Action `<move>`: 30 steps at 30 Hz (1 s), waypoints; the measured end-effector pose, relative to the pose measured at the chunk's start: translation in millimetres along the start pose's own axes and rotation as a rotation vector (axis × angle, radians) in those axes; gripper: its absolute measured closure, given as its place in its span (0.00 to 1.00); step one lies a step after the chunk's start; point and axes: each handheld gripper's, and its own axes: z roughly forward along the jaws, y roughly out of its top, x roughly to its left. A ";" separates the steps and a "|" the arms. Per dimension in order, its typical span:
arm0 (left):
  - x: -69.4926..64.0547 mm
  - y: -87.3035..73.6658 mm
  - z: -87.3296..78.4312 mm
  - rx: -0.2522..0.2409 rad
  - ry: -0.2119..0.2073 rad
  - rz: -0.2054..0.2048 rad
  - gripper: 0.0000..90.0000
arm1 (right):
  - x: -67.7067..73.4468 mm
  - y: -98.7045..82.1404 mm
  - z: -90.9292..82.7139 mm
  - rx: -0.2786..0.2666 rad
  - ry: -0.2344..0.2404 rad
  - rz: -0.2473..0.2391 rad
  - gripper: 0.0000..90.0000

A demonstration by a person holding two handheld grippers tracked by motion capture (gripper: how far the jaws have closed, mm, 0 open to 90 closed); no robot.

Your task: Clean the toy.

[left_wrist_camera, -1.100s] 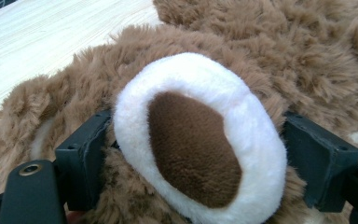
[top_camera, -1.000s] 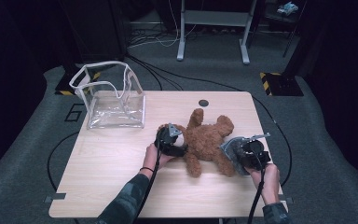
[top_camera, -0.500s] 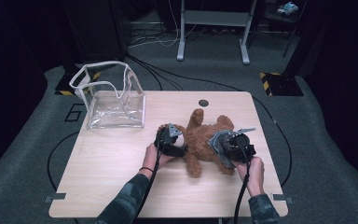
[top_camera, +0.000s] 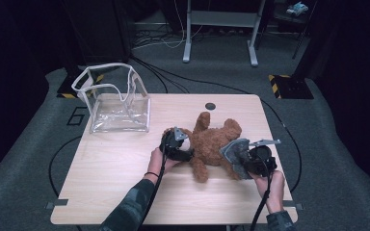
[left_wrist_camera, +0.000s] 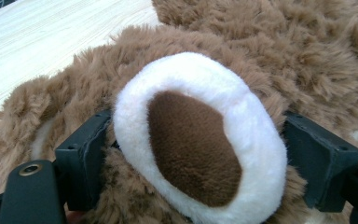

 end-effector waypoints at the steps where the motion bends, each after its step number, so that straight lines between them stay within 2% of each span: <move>1: 0.1 0.0 0.0 0.000 0.000 0.001 0.20 | 6.2 4.6 -1.0 -0.012 0.012 -0.015 0.80; 3: 0.1 0.0 0.0 0.000 -0.001 0.000 0.20 | 20.1 13.7 2.0 -0.019 0.018 -0.055 0.80; 5: 0.2 -0.1 -0.2 0.001 -0.001 0.000 0.20 | 32.6 20.1 10.6 -0.015 0.011 -0.067 0.80; 6: 0.3 -0.2 -0.1 0.000 -0.003 0.002 0.20 | 36.0 21.7 16.9 -0.025 -0.003 -0.088 0.80; 8: 0.6 -0.2 -0.3 0.003 -0.002 0.007 0.20 | 41.2 19.8 29.6 -0.003 -0.020 -0.099 0.80; 12: 1.2 -0.6 0.1 0.000 -0.011 0.011 0.20 | 34.9 4.1 35.0 0.008 -0.012 -0.077 0.80; 16: 1.8 -0.4 0.0 0.002 -0.015 0.011 0.20 | 25.6 -16.5 33.7 0.057 -0.031 -0.086 0.80; 19: 2.4 0.1 0.4 0.003 -0.014 0.014 0.20 | 16.5 -32.7 33.5 0.086 -0.042 -0.071 0.80; 20: 2.4 0.2 0.5 0.003 -0.016 0.009 0.20 | 14.6 -36.7 30.6 0.077 -0.023 -0.050 0.80; 22: 3.4 0.0 1.4 -0.004 -0.018 0.004 0.20 | 14.4 -37.1 23.4 0.044 0.000 -0.044 0.80; 24: 4.1 0.2 2.1 -0.006 -0.019 0.002 0.20 | 21.1 -28.8 12.5 0.001 0.005 -0.042 0.80; 27: 4.6 0.9 2.4 -0.002 -0.018 -0.001 0.20 | 31.9 -8.8 4.6 -0.052 0.015 -0.077 0.80; 29: 5.0 0.8 2.4 -0.003 -0.020 -0.001 0.20 | 38.2 2.4 7.3 -0.055 0.003 -0.098 0.80; 30: 5.0 0.8 2.4 -0.003 -0.020 -0.001 0.20 | 38.2 2.4 7.3 -0.055 0.003 -0.098 0.80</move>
